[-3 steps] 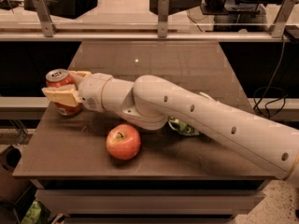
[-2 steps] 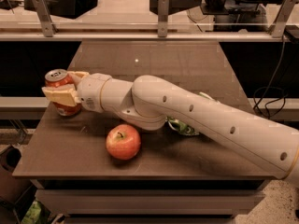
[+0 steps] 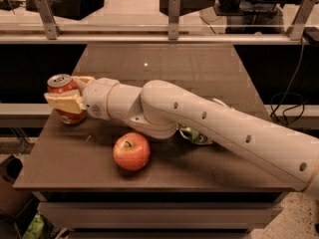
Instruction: Pick coke can
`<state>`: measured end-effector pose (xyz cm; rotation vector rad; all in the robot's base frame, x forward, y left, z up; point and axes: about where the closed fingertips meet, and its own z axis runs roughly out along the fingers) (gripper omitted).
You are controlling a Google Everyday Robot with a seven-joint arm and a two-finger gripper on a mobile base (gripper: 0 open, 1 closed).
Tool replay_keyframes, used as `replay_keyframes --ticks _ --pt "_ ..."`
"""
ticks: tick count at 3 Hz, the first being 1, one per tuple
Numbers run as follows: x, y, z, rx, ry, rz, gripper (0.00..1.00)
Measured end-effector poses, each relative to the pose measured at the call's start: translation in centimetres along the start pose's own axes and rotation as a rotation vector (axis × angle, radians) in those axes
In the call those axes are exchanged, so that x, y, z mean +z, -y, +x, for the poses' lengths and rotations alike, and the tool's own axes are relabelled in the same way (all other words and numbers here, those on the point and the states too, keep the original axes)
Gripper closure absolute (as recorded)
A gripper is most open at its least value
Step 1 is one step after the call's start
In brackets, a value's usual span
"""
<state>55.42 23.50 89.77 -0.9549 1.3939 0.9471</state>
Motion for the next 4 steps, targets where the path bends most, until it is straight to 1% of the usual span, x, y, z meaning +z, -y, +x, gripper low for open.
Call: replay_keyframes --ticks 1,2,3,4 --pt "-0.2 0.4 -0.8 -0.017 0.007 0.0 1.0" --pt "-0.2 0.4 -0.8 -0.017 0.007 0.0 1.0" --pt "-1.7 1.8 -3.9 -0.082 0.027 0.018 1.0" --pt "-3.6 3.3 -7.9 -0.165 0.053 0.042 1.0"
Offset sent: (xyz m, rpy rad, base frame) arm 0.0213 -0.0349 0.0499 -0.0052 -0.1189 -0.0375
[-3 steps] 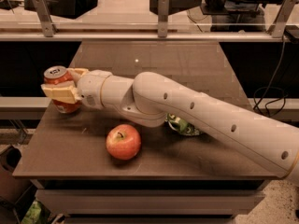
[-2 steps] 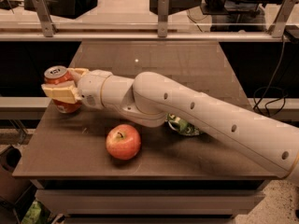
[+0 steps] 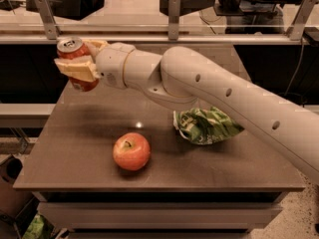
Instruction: Pick coke can
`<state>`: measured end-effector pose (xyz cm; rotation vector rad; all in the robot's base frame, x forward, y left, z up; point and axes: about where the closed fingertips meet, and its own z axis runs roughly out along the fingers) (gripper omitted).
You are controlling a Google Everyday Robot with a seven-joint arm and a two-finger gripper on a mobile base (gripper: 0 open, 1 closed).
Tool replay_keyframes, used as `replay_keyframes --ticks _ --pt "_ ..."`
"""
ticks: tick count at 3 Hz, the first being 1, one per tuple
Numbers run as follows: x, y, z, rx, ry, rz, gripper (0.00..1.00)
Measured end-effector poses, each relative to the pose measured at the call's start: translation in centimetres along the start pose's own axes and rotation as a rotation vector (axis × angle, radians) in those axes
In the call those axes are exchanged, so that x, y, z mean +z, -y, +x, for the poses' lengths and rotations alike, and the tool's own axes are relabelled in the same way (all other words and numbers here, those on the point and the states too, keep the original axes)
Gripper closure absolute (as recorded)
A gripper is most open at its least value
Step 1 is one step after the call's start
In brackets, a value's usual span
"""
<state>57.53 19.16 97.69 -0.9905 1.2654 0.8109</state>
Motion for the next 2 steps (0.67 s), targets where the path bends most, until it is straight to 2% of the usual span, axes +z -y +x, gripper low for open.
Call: replay_keyframes --ticks 1,2 --pt "-1.5 1.8 -3.4 -0.07 0.043 0.016 1.0" --pt "-2.4 2.8 -5.4 -0.113 0.077 0.021 1.0"
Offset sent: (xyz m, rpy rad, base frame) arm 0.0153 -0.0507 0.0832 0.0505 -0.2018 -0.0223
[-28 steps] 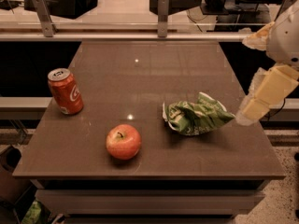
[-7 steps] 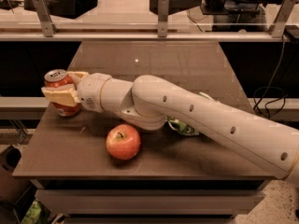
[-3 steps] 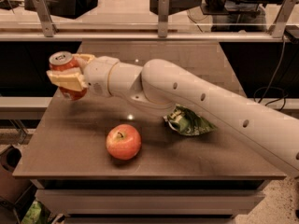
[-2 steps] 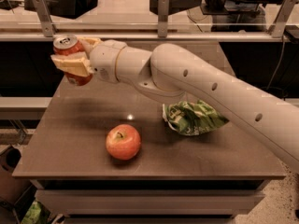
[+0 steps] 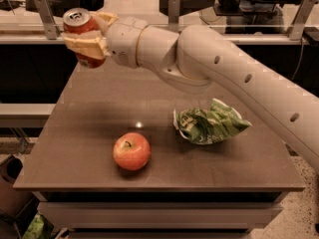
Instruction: Pick coke can
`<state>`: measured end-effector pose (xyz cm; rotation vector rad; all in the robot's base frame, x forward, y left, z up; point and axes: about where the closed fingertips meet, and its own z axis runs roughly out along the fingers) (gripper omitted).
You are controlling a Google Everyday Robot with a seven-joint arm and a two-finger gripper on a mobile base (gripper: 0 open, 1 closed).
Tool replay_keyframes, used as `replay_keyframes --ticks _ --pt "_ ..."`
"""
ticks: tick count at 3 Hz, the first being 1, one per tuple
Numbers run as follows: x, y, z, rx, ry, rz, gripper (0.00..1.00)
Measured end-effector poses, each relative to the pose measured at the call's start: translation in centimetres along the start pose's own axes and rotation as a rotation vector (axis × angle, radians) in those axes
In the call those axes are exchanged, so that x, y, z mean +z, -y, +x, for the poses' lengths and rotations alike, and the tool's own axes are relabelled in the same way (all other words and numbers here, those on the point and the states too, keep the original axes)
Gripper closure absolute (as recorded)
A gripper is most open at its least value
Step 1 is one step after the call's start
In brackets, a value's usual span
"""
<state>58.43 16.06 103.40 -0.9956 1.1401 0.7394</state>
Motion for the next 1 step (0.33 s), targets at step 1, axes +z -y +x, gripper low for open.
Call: replay_keyframes --ticks 1 --pt "-0.36 0.58 -1.41 -0.035 0.021 0.003 1.0"
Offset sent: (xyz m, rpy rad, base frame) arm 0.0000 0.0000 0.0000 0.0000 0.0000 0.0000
